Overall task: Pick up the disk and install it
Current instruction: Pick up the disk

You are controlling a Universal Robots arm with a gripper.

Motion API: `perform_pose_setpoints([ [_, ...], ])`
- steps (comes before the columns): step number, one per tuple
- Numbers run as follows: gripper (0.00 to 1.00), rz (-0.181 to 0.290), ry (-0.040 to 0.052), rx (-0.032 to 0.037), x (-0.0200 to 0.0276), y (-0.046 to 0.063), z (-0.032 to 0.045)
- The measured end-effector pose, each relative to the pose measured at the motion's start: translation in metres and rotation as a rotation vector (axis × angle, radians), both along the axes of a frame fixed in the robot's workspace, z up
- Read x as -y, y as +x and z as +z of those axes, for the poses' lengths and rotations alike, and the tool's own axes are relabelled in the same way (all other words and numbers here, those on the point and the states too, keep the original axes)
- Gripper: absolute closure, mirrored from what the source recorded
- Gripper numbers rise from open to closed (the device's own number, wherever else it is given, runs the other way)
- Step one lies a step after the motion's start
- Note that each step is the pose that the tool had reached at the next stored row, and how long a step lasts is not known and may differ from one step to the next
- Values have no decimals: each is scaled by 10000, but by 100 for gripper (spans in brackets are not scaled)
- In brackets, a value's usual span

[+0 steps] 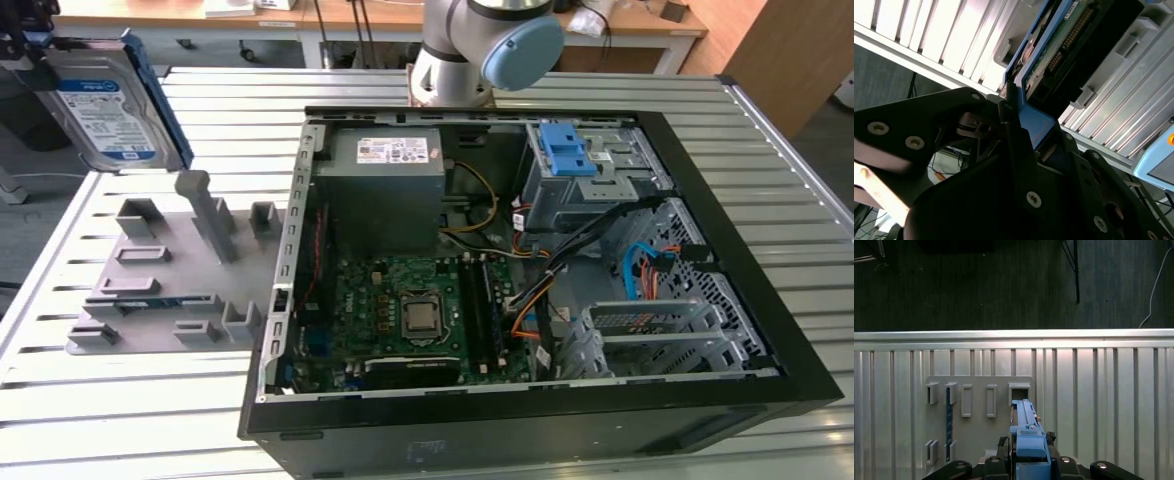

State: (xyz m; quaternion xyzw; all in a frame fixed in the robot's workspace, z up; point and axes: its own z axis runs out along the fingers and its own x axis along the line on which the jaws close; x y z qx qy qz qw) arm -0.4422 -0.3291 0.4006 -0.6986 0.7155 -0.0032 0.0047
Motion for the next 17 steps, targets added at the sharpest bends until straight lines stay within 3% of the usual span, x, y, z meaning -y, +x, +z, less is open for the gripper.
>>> perform_pose_setpoints([
  [17,63,-1,8,9,0,0,276],
])
